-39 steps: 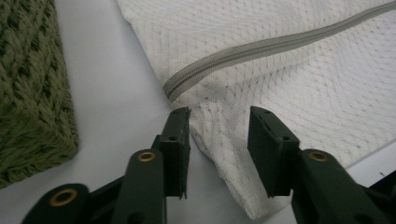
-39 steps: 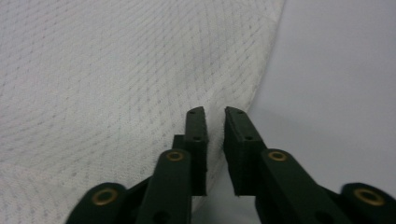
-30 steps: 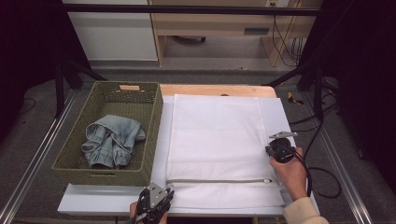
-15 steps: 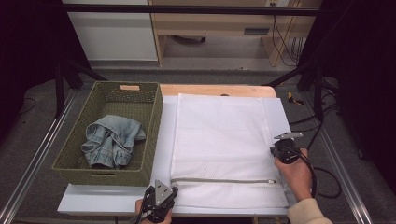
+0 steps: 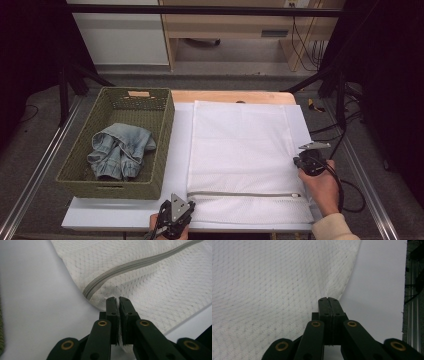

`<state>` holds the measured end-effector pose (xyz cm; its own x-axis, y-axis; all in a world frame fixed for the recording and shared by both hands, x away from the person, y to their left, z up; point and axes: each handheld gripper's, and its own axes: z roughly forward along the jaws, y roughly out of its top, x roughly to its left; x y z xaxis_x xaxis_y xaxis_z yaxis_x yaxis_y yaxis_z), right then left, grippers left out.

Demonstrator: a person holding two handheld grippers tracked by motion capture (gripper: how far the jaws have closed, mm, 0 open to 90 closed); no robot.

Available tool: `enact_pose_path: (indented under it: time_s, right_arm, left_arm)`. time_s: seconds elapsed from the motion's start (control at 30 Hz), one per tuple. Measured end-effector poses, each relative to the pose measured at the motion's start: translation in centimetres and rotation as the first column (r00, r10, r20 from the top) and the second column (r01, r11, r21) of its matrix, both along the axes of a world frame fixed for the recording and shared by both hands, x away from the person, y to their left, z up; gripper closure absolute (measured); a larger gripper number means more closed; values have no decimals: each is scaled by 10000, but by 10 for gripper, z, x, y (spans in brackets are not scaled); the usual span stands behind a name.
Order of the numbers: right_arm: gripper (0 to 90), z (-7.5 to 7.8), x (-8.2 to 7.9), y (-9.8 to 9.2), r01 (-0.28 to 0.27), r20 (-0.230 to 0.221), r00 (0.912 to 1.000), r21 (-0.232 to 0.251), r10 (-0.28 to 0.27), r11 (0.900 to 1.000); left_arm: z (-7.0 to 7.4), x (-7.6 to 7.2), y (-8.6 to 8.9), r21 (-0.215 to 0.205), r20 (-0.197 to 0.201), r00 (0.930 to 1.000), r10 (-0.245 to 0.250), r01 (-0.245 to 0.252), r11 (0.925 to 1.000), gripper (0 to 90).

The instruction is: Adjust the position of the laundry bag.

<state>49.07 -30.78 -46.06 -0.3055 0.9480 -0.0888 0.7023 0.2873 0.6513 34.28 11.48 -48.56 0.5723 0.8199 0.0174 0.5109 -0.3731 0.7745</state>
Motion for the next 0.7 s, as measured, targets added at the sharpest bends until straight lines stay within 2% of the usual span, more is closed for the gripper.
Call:
enact_pose_path:
  time_s: [0.03, 0.07, 0.1, 0.17, 0.3, 0.33, 0.47, 0.53, 0.7]
  right_arm:
    - [886, 0, 0, 0, 0, 0, 10000, 0, 0, 10000]
    - [770, 2, -1, 0, -96, 305, 9995, 49, 94, 9999]
    - [770, 2, -1, 0, -96, 305, 9995, 49, 94, 9999]
    - [645, 5, -3, -1, -60, 625, 9980, 182, 48, 9998]
    - [328, 11, -8, 0, -32, 1213, 9926, 562, -37, 9984]
    - [328, 11, -8, 0, -32, 1213, 9926, 562, -37, 9984]
    - [161, 16, -13, 2, -10, 1485, 9889, 698, -94, 9976]
    - [147, 17, -14, 2, 28, 1449, 9893, 797, -143, 9968]
    - [105, 26, -26, 3, -351, 1699, 9852, 795, 211, 9962]
  left_arm:
    - [0, -1, 0, -5, -2, 10000, -21, 21, 10000, 854]
    - [1, -1, 0, -20, 33, 10000, -14, 14, 10000, 774]
    - [1, -2, -1, -51, 109, 9999, 66, -65, 10000, 774]
    - [3, -2, -2, -159, 124, 9999, 54, -52, 9999, 614]
    - [4, -2, -4, -320, 312, 9995, 41, -31, 9995, 297]
    - [4, -2, -4, -359, 345, 9994, 21, -9, 9994, 297]
    - [5, -1, -6, -556, 294, 9995, -124, 140, 9984, 146]
    - [5, -1, -6, -619, 348, 9992, -196, 217, 9978, 127]
    - [9, 0, -3, -864, 510, 9981, -333, 376, 9955, 72]
